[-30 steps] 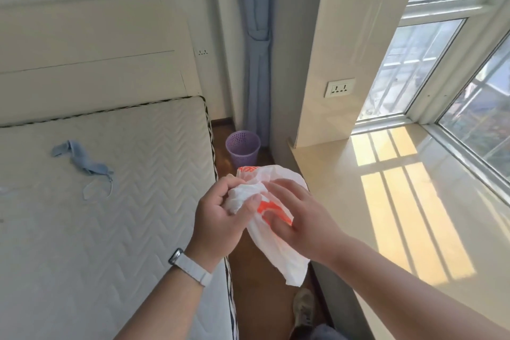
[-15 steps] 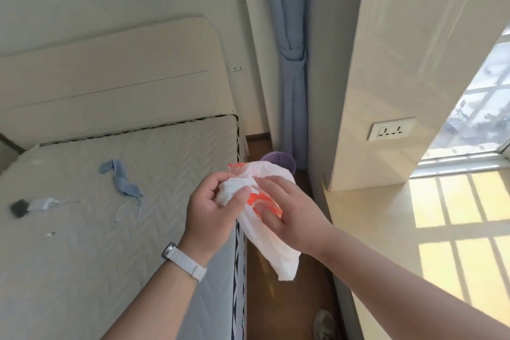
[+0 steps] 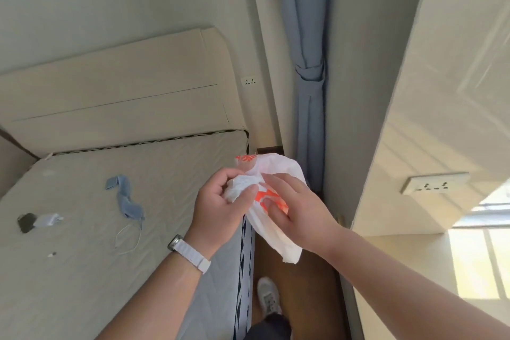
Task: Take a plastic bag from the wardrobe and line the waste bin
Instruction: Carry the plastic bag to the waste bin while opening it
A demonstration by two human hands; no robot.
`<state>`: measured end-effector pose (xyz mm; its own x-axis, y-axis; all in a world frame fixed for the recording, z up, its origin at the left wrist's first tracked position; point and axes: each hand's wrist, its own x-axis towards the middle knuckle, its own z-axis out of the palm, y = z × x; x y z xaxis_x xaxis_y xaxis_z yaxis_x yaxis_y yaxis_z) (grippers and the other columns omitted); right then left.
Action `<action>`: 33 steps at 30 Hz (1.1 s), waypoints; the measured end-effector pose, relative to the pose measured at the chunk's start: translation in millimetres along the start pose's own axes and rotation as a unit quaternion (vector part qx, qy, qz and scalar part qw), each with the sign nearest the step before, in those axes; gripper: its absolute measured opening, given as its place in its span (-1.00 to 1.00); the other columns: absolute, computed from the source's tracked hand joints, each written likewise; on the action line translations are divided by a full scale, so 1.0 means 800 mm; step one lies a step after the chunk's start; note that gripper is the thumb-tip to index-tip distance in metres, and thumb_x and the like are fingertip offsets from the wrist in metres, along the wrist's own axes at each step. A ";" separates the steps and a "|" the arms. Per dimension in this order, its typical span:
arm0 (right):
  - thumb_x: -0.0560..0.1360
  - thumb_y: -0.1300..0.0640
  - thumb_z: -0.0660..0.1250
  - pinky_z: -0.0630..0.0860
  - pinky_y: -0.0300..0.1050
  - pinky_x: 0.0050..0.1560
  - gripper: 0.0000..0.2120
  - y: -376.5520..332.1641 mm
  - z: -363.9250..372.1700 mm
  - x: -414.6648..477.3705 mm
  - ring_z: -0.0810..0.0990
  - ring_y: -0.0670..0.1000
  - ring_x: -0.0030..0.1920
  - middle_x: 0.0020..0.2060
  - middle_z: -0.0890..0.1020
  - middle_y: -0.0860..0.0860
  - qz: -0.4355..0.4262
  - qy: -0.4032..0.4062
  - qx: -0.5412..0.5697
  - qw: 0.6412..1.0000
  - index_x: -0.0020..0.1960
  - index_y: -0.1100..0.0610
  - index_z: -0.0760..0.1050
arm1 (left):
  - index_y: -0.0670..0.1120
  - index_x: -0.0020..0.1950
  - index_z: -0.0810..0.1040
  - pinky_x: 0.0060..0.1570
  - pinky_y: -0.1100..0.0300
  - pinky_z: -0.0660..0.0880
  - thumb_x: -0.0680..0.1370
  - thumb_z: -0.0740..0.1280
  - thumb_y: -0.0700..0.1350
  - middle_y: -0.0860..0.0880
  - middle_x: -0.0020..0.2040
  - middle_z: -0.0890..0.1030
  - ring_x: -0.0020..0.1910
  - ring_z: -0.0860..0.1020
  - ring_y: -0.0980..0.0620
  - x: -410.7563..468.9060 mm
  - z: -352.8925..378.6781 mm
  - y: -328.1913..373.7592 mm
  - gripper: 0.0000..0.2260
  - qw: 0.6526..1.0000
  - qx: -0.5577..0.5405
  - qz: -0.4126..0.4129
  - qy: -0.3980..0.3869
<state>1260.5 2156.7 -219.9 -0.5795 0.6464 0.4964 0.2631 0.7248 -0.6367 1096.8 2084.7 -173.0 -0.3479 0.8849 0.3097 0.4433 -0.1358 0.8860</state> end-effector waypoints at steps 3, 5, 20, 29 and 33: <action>0.56 0.13 0.36 0.54 -0.04 0.11 -0.60 0.032 0.026 0.042 0.54 0.04 0.17 0.20 0.59 0.03 -0.002 -0.008 -0.014 1.000 0.37 0.14 0.44 | 0.17 -0.08 0.58 -0.29 0.38 0.51 0.41 0.43 0.09 0.12 -0.16 0.65 -0.22 0.61 0.16 0.046 -0.007 -0.039 -0.87 1.000 -0.002 -0.011 -0.004; 0.57 0.11 0.35 0.56 0.00 0.11 -0.61 0.057 0.046 0.073 0.54 0.04 0.18 0.21 0.59 0.02 0.015 -0.019 -0.021 0.999 0.38 0.13 0.44 | 0.17 -0.07 0.59 -0.28 0.39 0.50 0.40 0.43 0.09 0.12 -0.15 0.65 -0.20 0.62 0.15 0.083 -0.009 -0.072 -0.87 1.000 -0.012 -0.021 -0.007; 0.60 0.02 0.28 0.42 0.22 0.28 -0.58 0.254 0.191 0.304 0.52 0.03 0.27 0.26 0.58 -0.05 0.166 -0.120 -0.093 0.974 0.44 -0.01 0.37 | 0.28 -0.07 0.56 -0.28 0.45 0.49 0.39 0.40 0.13 0.24 -0.13 0.64 -0.15 0.61 0.19 0.382 -0.018 -0.307 -0.85 0.993 -0.062 -0.082 -0.064; 0.58 0.08 0.34 0.54 -0.12 0.11 -0.57 0.378 0.231 0.330 0.60 0.04 0.11 0.18 0.62 0.03 0.219 -0.151 -0.068 0.962 0.42 0.07 0.38 | 0.02 -0.01 0.55 -0.23 0.49 0.48 0.41 0.45 0.08 0.13 -0.13 0.62 -0.13 0.59 0.20 0.442 0.062 -0.410 -0.76 0.984 -0.034 -0.127 -0.119; 0.54 0.18 0.38 0.52 -0.09 0.10 -0.58 0.453 0.270 0.306 0.59 0.09 0.09 0.12 0.63 0.10 0.231 -0.130 -0.045 0.963 0.38 0.17 0.42 | 0.02 0.02 0.56 -0.26 0.45 0.50 0.47 0.47 -0.05 0.14 -0.12 0.62 -0.13 0.60 0.17 0.444 0.109 -0.484 -0.83 0.975 -0.017 -0.164 -0.145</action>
<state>1047.4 2526.2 -456.8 -0.5541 0.8324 0.0005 0.5983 0.3987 -0.6951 873.5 2490.8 -435.9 -0.2153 0.9714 -0.0999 0.3184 0.1665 0.9332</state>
